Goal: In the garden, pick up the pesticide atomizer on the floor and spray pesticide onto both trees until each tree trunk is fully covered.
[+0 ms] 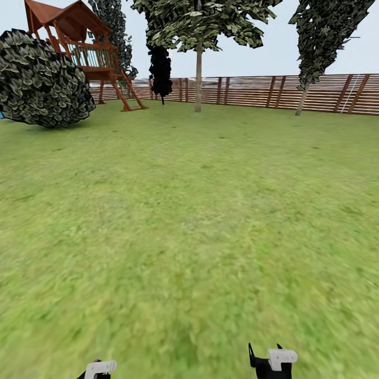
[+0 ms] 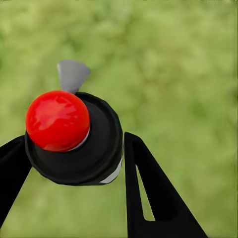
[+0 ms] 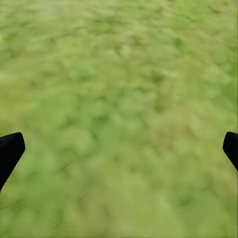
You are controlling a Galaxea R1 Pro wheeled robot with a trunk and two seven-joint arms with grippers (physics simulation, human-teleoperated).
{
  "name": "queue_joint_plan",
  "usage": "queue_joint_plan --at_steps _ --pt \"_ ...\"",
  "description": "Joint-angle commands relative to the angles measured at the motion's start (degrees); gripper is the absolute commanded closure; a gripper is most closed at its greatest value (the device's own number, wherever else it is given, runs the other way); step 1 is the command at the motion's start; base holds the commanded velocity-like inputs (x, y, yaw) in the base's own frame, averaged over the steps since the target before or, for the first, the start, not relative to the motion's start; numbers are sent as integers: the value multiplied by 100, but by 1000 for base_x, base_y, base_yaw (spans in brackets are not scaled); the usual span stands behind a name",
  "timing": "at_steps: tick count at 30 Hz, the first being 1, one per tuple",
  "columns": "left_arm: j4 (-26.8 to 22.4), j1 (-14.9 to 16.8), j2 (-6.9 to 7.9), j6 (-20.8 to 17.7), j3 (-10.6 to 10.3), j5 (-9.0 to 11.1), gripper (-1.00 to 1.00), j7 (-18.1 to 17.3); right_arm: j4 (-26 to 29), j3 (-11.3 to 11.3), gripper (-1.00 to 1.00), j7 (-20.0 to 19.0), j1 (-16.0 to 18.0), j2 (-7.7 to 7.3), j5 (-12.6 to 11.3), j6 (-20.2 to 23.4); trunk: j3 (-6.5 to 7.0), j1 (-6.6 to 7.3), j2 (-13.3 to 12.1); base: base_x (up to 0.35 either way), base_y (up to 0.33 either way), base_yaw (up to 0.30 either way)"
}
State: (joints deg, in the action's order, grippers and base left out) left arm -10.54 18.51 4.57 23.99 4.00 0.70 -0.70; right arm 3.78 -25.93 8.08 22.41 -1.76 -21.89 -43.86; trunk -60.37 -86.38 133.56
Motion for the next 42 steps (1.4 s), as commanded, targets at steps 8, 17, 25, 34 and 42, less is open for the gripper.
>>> queue_joint_plan --at_steps 8,17,25,34,42 --pt "0 0 0 0 4 0 100 0 0 0 -100 -2 0 0 0 0 0 0 0 5 0 0" --pt "0 -1 0 0 4 0 100 0 0 1 -100 -4 0 0 0 0 0 0 0 239 0 0" --pt "0 -1 0 0 4 0 100 0 0 0 -100 -8 0 0 0 0 0 0 0 337 0 0" --pt "-25 2 9 -6 12 0 100 0 0 0 -100 -17 0 0 5 1 2 0 0 338 0 -12" --pt "-11 0 9 -9 13 0 100 9 0 0 -100 -17 0 0 9 0 42 0 0 338 0 -186"
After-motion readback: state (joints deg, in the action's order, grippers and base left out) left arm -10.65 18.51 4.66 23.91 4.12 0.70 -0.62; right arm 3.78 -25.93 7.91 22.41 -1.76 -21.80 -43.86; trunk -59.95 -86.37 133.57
